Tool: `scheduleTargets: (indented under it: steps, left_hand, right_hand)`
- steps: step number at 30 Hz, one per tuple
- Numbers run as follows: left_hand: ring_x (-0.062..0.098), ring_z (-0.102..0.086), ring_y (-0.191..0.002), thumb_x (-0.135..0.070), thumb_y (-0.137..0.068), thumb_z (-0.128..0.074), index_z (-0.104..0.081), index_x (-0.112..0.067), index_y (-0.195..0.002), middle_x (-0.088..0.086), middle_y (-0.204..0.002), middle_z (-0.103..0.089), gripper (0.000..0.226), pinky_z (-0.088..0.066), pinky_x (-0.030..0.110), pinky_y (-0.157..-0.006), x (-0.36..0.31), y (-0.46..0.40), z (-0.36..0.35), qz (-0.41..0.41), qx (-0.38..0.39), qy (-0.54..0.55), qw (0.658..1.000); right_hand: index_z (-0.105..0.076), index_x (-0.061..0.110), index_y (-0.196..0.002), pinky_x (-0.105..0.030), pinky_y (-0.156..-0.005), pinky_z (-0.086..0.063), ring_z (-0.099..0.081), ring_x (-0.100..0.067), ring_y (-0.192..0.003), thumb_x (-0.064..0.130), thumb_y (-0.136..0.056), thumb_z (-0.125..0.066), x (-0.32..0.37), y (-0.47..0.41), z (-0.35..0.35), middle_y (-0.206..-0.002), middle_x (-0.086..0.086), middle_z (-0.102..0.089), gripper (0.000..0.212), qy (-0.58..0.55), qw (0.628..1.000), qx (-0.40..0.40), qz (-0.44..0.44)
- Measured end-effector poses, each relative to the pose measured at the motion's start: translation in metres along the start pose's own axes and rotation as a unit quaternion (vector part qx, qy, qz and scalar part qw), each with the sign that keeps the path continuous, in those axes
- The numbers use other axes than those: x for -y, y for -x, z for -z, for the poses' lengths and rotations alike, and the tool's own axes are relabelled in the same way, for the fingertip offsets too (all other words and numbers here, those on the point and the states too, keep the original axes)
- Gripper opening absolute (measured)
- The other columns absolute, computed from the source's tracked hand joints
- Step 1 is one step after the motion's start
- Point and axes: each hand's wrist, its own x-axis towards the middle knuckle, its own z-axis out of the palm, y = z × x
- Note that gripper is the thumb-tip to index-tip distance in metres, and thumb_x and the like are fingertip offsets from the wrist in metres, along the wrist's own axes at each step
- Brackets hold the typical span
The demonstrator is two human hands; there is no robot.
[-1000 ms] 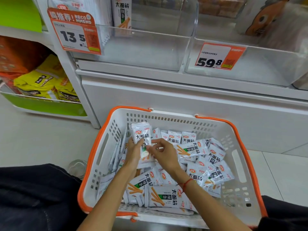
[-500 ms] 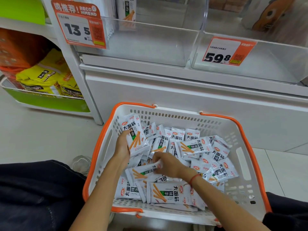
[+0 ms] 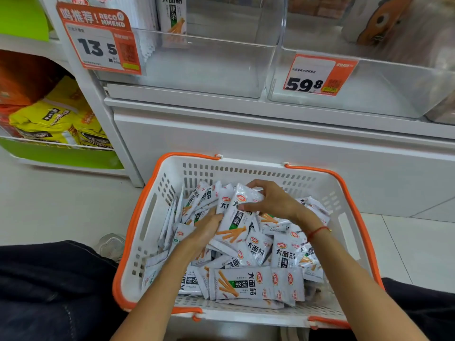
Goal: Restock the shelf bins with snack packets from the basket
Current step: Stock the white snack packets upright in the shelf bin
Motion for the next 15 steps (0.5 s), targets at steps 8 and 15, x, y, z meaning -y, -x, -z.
scheduleTargets:
  steps: [8,15]
  left_hand:
    - [0.019,-0.052,-0.052,-0.029,-0.093,-0.038,-0.058,-0.015,-0.076,0.006,-0.066,-0.059,0.030,-0.039,0.026,-0.052,-0.004,0.000,-0.009,0.038,-0.016,0.124,0.992]
    - [0.017,-0.056,-0.056,-0.016,-0.094,-0.043,-0.060,-0.011,-0.086,0.005,-0.065,-0.062,0.019,-0.044,0.026,-0.056,0.008,0.003,-0.007,0.065,0.023,0.163,0.984]
  right_hand:
    - [-0.064,0.016,-0.114,-0.026,-0.078,-0.047,-0.051,-0.013,-0.089,0.029,-0.071,-0.082,-0.020,-0.010,-0.029,-0.101,0.002,-0.053,0.048,0.088,0.980,-0.173,0.046]
    - [-0.063,0.017,-0.121,-0.033,-0.080,-0.049,-0.057,-0.018,-0.093,0.035,-0.072,-0.080,-0.026,-0.015,-0.039,-0.103,-0.001,-0.058,0.055,0.128,0.979,-0.138,0.080]
